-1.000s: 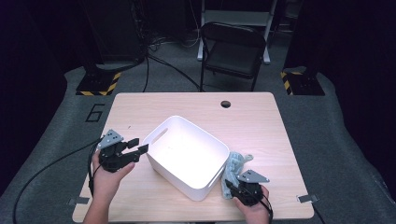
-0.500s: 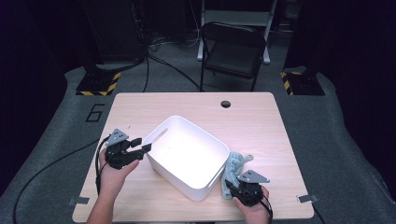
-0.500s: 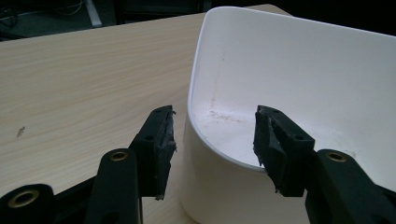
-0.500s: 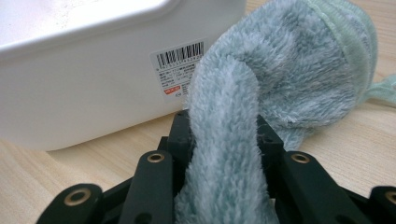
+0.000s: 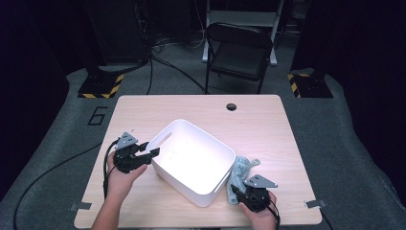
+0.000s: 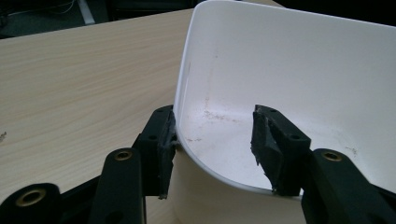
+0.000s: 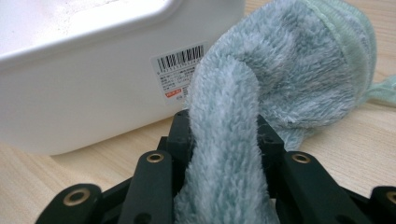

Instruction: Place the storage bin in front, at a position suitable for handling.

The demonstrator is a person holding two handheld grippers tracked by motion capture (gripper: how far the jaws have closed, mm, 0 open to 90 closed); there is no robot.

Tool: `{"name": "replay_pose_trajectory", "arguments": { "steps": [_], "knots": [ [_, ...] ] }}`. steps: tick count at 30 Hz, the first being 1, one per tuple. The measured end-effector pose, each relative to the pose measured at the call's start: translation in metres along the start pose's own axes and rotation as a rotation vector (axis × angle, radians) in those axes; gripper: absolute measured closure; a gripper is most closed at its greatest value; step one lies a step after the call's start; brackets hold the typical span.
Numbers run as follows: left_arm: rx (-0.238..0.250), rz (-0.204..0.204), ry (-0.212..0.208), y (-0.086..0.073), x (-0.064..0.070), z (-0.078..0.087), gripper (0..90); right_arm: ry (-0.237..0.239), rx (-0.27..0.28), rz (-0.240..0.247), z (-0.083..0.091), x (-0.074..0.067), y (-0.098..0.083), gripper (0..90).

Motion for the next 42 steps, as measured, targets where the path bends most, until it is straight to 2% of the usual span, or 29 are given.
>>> {"name": "replay_pose_trajectory", "arguments": {
  "steps": [6, 8, 10, 13, 16, 20, 22, 24, 31, 34, 37, 42],
  "knots": [
    [-0.003, 0.001, 0.009, -0.002, 0.007, 0.007, 55.2, 0.003, 0.003, 0.003, 0.000, -0.001, 0.001, 66.2],
    [-0.023, -0.006, 0.025, -0.002, 0.011, 0.010, 56.1, 0.000, 0.008, 0.006, 0.000, -0.001, 0.001, 66.2],
    [-0.039, 0.004, 0.031, -0.002, 0.012, 0.012, 61.3, 0.000, 0.001, 0.011, 0.001, 0.000, 0.001, 66.2],
    [-0.055, 0.010, 0.024, -0.001, 0.012, 0.015, 65.1, 0.001, 0.001, 0.001, 0.002, 0.000, 0.001, 66.2],
    [-0.043, 0.018, 0.034, -0.001, 0.011, 0.014, 67.1, -0.001, 0.007, -0.001, 0.002, 0.000, 0.002, 66.2],
    [-0.055, -0.002, 0.036, -0.007, 0.010, 0.003, 67.5, -0.003, 0.008, -0.001, 0.002, 0.000, 0.002, 66.2],
    [-0.027, -0.010, 0.046, -0.008, 0.011, 0.000, 66.7, -0.003, 0.011, -0.001, 0.002, 0.001, 0.002, 66.2],
    [-0.037, -0.032, 0.052, -0.008, 0.011, 0.001, 68.7, -0.005, 0.013, -0.002, 0.001, 0.002, 0.002, 66.1],
    [-0.029, -0.027, 0.063, -0.007, 0.009, 0.008, 79.4, -0.006, 0.016, -0.010, 0.003, 0.003, 0.003, 65.9],
    [-0.025, -0.024, 0.073, -0.007, 0.008, 0.009, 80.1, 0.003, 0.032, -0.016, 0.006, 0.000, 0.006, 65.9],
    [-0.024, -0.023, 0.073, -0.008, 0.008, 0.009, 80.7, 0.007, 0.046, 0.003, 0.010, -0.005, 0.009, 65.9],
    [-0.016, -0.023, 0.076, -0.008, 0.009, 0.010, 80.7, 0.010, 0.035, -0.002, 0.008, -0.003, 0.007, 66.2]
  ]
}}
Point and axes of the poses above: each handheld gripper's, and its own axes: z roughly backward along the jaws, y roughly out of its top, x roughly to its right, the point moved 6 cm from there along -z, roughly forward along the jaws, and after that the axes turned 13 degrees about x, right-handed, at the moved point
